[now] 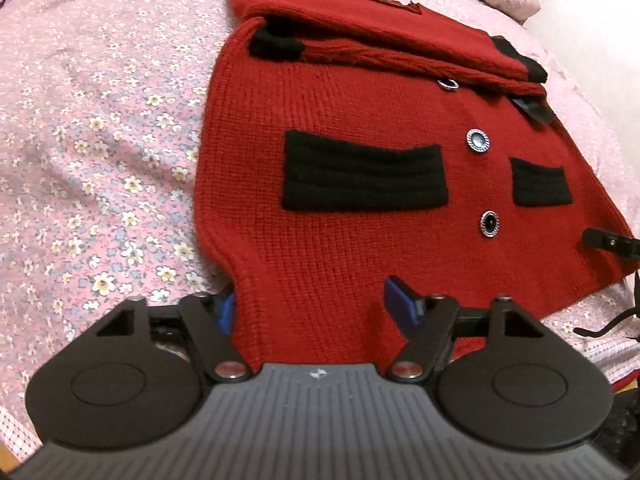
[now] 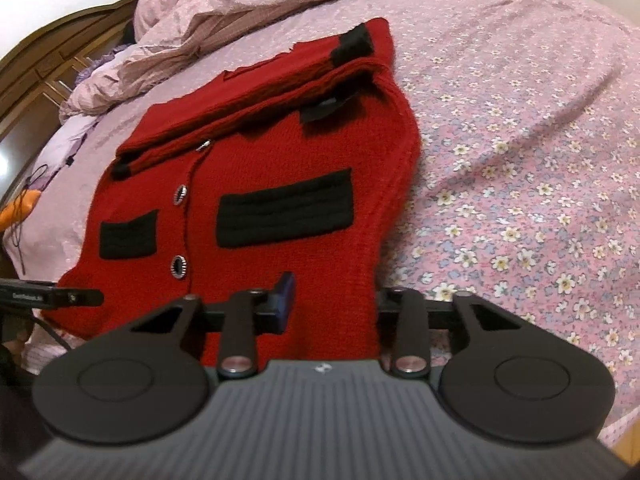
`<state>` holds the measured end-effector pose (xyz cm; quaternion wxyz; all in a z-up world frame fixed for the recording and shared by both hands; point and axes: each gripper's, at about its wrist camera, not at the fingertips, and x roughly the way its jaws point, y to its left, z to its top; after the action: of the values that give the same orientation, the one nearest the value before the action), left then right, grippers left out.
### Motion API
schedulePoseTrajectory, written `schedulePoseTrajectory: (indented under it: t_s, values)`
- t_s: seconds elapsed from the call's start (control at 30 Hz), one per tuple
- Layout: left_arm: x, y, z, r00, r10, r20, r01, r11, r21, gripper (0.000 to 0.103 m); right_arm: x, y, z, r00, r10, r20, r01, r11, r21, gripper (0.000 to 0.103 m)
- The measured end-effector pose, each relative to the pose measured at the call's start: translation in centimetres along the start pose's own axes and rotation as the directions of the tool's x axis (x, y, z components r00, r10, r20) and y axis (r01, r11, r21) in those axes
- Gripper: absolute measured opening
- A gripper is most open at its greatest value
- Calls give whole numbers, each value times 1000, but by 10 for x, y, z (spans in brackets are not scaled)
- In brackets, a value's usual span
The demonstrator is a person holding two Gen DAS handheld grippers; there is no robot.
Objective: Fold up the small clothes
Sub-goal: 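Grasp the hem edge with both grippers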
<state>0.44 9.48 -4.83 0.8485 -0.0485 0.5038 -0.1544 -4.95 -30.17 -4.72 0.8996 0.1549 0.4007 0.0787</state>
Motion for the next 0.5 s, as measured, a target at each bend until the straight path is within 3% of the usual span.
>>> schedulePoseTrajectory:
  t_s: [0.17,0.23,0.4,0.5]
  values:
    - [-9,10,-1,999,40,10,-40,999,-36,36,-2,-11,3,1000,10,4,-10,999,53,14]
    - [-12,14,-1,1000,27,12,-26,998,-60,30,-5,-13,5,999,26,19,-27,998,61,13]
    - [-14,22,-4,1000,4,5,-4,997,-81,29,-15,-17,16,990,121,76,-129,985,116,12]
    - [-11,21,-4,1000,-1,0,1,997,-75,31,-14,-13,20,989,120,82,-128,987,99,12]
